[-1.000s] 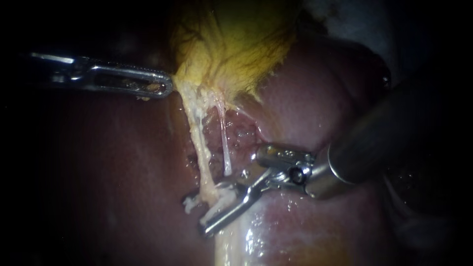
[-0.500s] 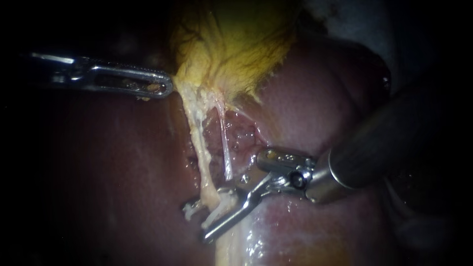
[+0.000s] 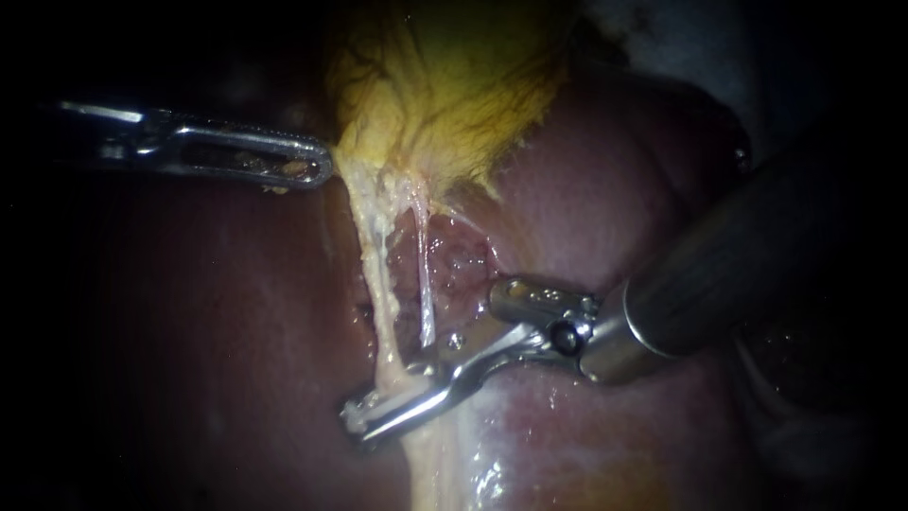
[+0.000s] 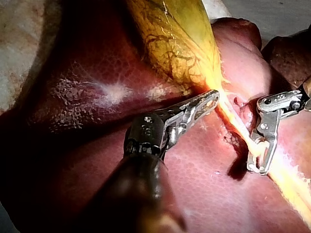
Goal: Clipping first clip left tube
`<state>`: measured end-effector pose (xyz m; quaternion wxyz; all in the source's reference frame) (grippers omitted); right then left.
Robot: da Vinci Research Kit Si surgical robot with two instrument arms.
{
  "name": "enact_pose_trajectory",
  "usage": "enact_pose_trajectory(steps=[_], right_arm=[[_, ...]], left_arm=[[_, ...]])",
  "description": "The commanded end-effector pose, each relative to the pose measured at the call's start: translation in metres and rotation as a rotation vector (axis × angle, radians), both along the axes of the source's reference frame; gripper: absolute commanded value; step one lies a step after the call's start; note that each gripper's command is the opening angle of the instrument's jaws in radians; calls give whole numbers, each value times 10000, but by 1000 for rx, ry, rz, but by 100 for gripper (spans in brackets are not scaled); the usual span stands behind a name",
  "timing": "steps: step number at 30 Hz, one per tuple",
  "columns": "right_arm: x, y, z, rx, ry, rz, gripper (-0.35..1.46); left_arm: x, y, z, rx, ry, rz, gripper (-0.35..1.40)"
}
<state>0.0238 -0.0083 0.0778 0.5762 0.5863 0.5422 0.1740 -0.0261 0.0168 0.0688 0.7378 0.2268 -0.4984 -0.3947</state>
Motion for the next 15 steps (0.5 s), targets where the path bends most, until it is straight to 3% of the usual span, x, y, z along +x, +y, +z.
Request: enact_pose_trajectory(steps=[1, 3, 15], right_arm=[[0, 1, -1, 7, -6, -2, -26], [0, 1, -1, 20, -18, -5, -35], [-2, -1, 0, 31, -32, -31, -35]], left_arm=[[0, 0, 0, 0, 0, 1, -35], [0, 0, 1, 0, 0, 1, -35], [0, 0, 1, -1, 0, 0, -35]])
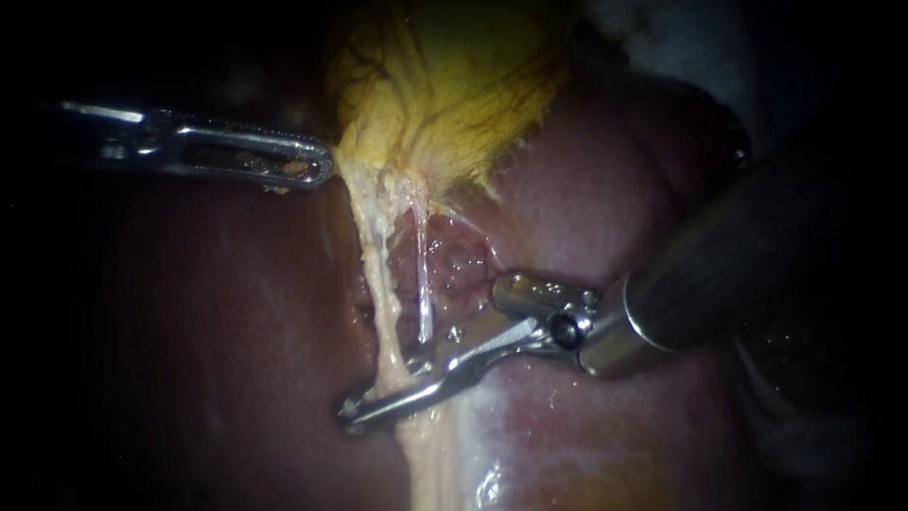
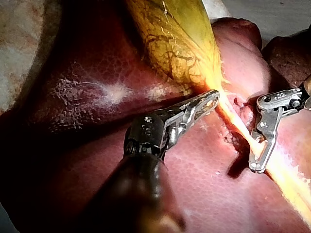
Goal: Clipping first clip left tube
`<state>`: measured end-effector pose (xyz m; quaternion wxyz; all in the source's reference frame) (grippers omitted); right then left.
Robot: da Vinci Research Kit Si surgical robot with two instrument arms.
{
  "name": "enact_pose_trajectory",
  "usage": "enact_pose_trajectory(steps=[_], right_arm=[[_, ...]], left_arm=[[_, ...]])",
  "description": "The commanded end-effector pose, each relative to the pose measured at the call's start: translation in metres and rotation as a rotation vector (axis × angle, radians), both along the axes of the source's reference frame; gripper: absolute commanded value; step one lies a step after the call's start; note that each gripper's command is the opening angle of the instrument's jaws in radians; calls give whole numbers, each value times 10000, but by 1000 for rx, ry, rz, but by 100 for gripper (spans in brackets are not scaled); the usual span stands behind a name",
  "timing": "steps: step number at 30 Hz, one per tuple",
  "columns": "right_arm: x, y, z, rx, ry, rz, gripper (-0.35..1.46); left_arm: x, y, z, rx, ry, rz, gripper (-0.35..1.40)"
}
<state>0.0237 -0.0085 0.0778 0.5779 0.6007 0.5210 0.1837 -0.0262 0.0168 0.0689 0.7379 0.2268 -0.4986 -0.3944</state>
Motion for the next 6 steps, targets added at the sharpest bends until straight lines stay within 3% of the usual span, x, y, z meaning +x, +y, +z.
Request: enact_pose_trajectory(steps=[1, 6], right_arm=[[0, 0, 2, -1, 0, -1, -35], [-1, 0, 2, -2, 0, 0, -35]], left_arm=[[0, 0, 0, 0, 0, 0, -35], [0, 0, 1, 0, 0, 0, -35]])
